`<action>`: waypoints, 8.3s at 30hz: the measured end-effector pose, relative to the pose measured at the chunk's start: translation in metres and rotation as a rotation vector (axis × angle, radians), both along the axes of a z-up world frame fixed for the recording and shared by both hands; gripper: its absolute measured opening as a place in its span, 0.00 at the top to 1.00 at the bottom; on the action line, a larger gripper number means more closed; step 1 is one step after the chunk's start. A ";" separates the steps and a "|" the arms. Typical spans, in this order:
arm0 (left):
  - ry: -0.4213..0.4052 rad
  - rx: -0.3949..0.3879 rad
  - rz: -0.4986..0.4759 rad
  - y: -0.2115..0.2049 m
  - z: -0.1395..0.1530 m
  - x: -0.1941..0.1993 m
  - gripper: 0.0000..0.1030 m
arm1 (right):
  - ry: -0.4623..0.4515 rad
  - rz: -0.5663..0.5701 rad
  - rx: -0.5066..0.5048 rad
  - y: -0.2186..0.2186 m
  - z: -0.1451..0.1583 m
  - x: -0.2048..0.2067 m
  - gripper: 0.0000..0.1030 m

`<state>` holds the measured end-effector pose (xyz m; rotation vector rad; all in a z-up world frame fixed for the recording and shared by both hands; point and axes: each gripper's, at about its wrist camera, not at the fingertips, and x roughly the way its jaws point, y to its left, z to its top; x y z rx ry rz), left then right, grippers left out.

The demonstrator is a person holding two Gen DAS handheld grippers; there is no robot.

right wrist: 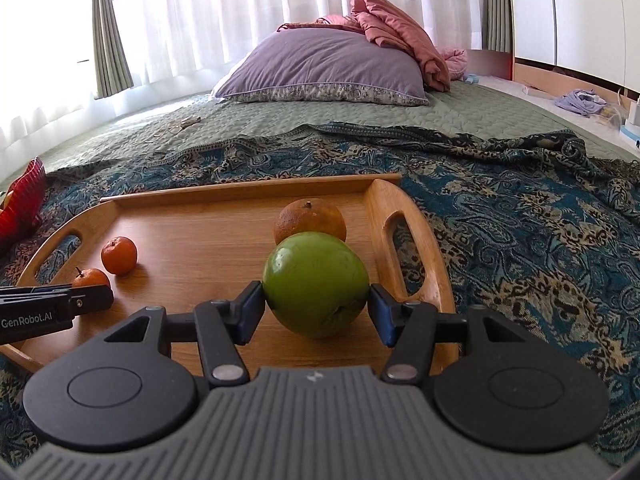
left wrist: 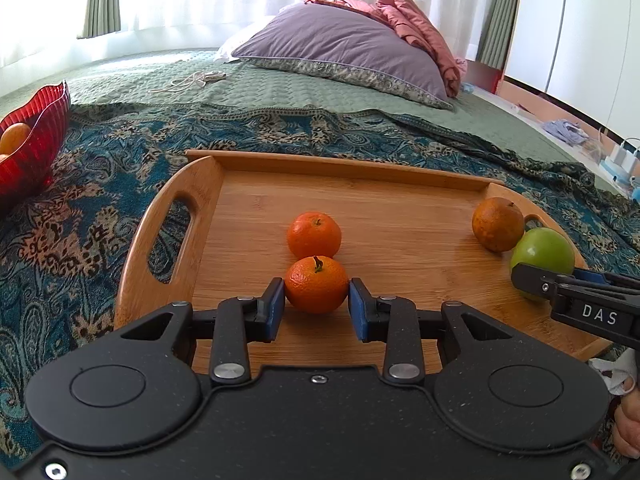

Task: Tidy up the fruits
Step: 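Carry the mandarin and green apple onto the wooden tray with both grippers, then open both grippers to release the mandarin and green apple on the tray, then move both grippers back to the loose fruit beside the tray, then grasp the large green apple with the left gripper while the right gripper grasps a red date, then carry the green apple and red date over the wooden tray with both grippers, then open both grippers to release the green apple and date onto the tray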

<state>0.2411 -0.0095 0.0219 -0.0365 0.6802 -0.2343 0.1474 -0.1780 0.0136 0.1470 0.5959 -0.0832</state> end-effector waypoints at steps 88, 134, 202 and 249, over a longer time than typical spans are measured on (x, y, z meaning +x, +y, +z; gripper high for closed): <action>-0.108 -0.031 -0.180 -0.004 0.015 -0.152 0.11 | -0.129 0.179 -0.154 0.020 0.006 -0.134 0.12; -0.062 -0.045 -0.239 -0.031 -0.013 -0.181 0.15 | -0.096 0.004 -0.179 -0.002 -0.020 -0.161 0.37; -0.047 -0.011 0.073 0.037 0.027 0.025 0.48 | 0.025 0.111 0.045 0.033 0.025 0.038 0.73; -0.070 0.030 0.022 0.023 0.025 0.037 0.27 | 0.081 0.100 0.102 0.035 0.011 0.060 0.51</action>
